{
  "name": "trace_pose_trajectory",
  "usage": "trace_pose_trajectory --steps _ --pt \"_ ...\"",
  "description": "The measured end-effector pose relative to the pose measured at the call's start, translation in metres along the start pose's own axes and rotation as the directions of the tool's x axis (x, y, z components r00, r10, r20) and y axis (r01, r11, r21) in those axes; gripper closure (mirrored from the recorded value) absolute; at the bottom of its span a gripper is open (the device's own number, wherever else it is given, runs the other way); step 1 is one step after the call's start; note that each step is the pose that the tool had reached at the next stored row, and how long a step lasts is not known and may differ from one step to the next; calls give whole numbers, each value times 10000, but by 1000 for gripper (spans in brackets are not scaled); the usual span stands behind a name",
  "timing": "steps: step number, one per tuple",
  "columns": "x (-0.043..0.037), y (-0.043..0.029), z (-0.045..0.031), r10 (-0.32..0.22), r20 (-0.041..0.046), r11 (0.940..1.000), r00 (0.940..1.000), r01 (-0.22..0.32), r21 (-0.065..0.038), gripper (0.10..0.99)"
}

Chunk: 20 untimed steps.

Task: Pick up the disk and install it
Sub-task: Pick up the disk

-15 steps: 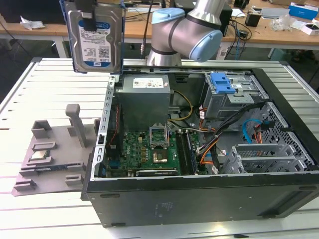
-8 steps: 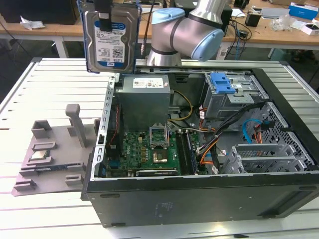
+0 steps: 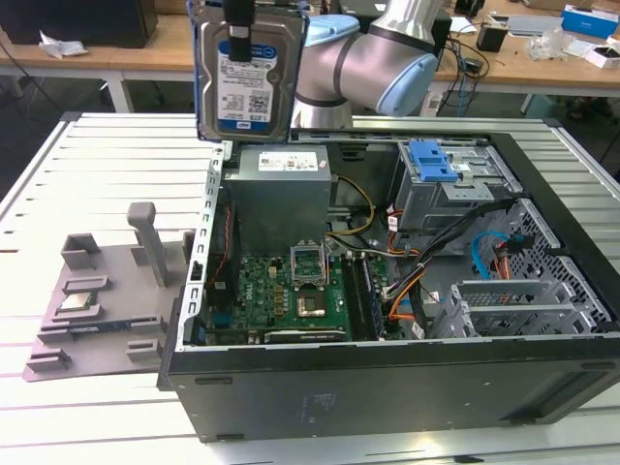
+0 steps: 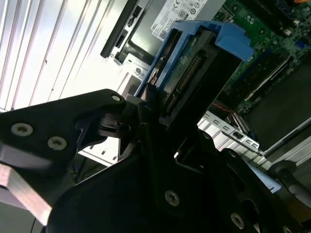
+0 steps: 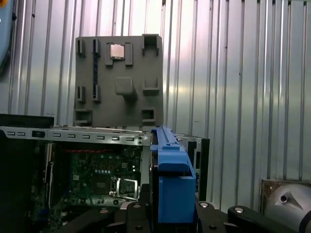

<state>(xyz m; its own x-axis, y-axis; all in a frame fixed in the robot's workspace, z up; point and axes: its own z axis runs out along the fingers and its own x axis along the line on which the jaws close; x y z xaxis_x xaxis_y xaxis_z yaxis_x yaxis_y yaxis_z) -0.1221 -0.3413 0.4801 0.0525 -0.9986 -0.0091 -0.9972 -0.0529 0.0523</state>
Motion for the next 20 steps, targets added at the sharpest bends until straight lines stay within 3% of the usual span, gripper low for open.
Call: trace_pose_trajectory --steps 3,9,15,19,20 --pt "14 -266 -14 0 1 10000 10000 0 -15 725" --pt "27 -510 -27 0 2 10000 10000 0 -30 725" --pt "43 -809 -43 1 3 10000 10000 -1 -45 725" --pt "56 -1054 -56 2 3 10000 10000 -2 -58 725" --pt "57 -1084 -58 0 3 10000 10000 0 -60 725"
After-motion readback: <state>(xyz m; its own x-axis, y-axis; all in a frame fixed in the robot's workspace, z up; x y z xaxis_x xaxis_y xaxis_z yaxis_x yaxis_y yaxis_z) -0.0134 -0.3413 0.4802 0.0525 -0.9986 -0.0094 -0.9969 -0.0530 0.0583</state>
